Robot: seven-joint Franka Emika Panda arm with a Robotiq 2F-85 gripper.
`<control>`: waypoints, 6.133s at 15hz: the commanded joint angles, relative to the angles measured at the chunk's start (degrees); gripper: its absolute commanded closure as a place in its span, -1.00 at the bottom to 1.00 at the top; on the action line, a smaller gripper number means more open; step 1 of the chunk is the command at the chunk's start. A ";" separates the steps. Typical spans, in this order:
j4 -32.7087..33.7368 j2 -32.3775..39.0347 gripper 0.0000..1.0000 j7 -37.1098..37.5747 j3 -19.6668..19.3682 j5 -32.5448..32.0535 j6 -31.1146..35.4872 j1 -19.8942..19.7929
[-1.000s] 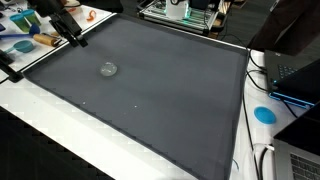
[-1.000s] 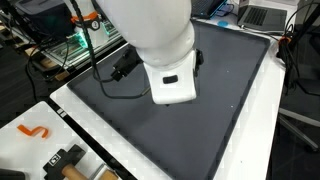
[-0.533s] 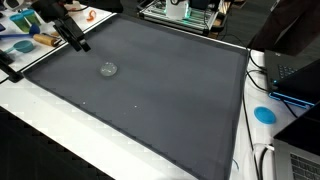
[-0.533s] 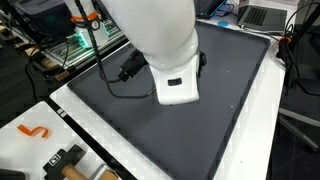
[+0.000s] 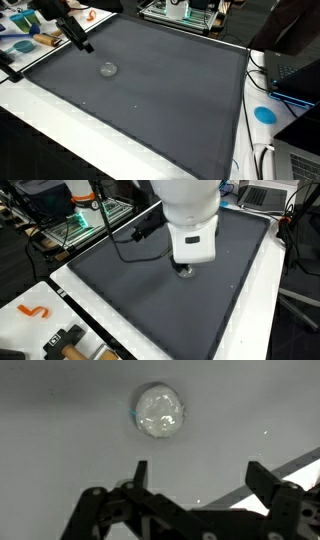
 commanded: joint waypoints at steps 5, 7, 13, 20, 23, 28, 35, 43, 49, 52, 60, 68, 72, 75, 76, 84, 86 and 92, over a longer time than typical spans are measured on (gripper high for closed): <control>-1.43 -4.02 -1.00 14.58 -4.11 -17.89 0.10 8.81; -1.34 -4.23 -1.00 18.56 -5.10 -23.85 -0.37 11.47; -0.56 -3.30 -1.00 25.63 -5.44 -35.66 -4.06 17.10; 0.61 -0.21 -1.00 30.88 -5.08 -43.05 -7.55 21.47; 1.12 1.28 -1.00 32.20 -5.09 -45.08 -8.10 22.95; 1.74 3.11 -1.00 33.06 -4.88 -47.09 -7.35 24.39; 4.33 3.74 -1.00 30.68 -4.31 -45.77 -8.35 24.09; 9.40 3.42 -1.00 27.42 -3.90 -43.61 -12.24 21.85; 12.90 2.68 -1.00 21.33 -2.61 -36.04 -14.79 17.30; 14.26 2.40 -1.00 18.46 -2.32 -31.52 -15.96 14.90; 15.20 2.27 -1.00 16.57 -3.22 -28.37 -15.89 12.36; 14.49 2.99 -1.00 18.77 -3.00 -26.35 -15.97 12.00; 10.33 3.48 -1.00 17.79 -2.84 -25.31 -11.87 11.10; 6.73 3.93 -1.00 16.41 -2.67 -25.31 -7.83 10.59; 5.52 4.06 -1.00 16.15 -2.62 -25.18 -6.44 10.45; -1.68 4.73 -1.00 13.39 -1.60 -21.77 0.68 9.16; -2.54 5.11 -1.00 12.97 -1.64 -21.48 1.33 9.16; -3.84 5.98 -1.00 12.58 -1.62 -20.94 4.61 9.18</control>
